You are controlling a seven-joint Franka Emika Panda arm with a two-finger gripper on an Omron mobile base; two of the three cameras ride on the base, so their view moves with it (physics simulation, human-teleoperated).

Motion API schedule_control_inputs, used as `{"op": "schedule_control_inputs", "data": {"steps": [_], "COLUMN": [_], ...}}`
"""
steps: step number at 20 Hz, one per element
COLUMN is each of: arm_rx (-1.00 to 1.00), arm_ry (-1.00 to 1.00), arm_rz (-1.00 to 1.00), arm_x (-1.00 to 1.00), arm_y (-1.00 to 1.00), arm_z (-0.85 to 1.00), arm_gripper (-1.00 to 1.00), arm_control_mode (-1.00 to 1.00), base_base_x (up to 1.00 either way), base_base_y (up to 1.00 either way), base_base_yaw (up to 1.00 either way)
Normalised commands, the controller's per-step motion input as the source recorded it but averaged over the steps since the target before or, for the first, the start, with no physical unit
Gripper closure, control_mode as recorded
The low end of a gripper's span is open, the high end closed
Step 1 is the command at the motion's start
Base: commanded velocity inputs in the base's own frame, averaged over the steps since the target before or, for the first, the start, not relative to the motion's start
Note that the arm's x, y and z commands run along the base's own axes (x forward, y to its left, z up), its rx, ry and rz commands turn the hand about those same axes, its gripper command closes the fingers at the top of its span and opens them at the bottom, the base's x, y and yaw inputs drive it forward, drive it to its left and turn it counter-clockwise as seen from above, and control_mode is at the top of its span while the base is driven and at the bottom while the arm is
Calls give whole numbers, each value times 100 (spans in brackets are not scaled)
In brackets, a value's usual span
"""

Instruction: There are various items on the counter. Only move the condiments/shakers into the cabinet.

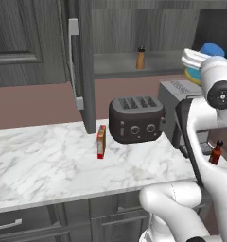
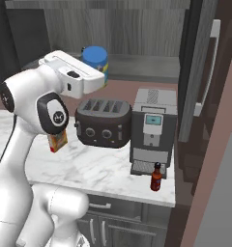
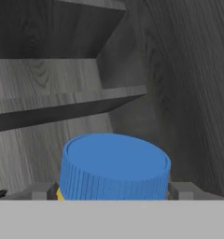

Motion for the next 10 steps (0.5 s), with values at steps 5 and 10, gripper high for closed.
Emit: {"op": "schedule_control_inputs", "data": {"steps": [5, 10], "arm_rx": [0, -4], "arm_ry": [0, 6], "arm_rz": [11, 22], "arm_x": [26, 46], "arm_y": [-8, 1], "arm_z": [0, -1], "arm_gripper": [100, 100], "arm_control_mode": [-100, -100], "base_base_x": [0, 0], "base_base_y": [0, 0], "base_base_yaw": [0, 0]}}
